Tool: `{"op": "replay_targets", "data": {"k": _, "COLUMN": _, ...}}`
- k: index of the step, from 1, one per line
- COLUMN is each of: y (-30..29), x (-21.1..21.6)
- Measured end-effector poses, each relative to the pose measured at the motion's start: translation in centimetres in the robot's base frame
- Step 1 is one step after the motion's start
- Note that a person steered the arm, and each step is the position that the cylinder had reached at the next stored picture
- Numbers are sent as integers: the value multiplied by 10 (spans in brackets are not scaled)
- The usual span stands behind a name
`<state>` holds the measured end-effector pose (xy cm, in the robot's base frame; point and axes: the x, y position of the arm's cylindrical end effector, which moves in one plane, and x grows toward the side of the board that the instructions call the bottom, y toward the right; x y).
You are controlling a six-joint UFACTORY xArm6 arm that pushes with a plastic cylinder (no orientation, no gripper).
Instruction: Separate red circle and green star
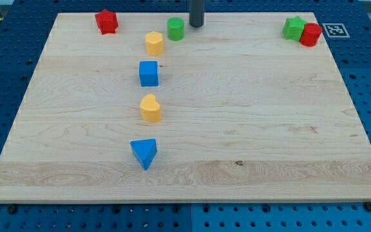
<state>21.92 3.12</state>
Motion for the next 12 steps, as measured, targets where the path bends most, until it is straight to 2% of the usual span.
{"op": "replay_targets", "data": {"k": 2, "y": 62, "x": 13}}
{"op": "replay_targets", "data": {"k": 4, "y": 69, "x": -28}}
{"op": "replay_targets", "data": {"k": 5, "y": 75, "x": -27}}
{"op": "replay_targets", "data": {"k": 6, "y": 107, "x": -28}}
{"op": "replay_targets", "data": {"k": 8, "y": 217, "x": -27}}
{"op": "replay_targets", "data": {"k": 9, "y": 246, "x": -9}}
{"op": "replay_targets", "data": {"k": 10, "y": 246, "x": 34}}
{"op": "replay_targets", "data": {"k": 11, "y": 232, "x": 54}}
{"op": "replay_targets", "data": {"k": 12, "y": 212, "x": 45}}
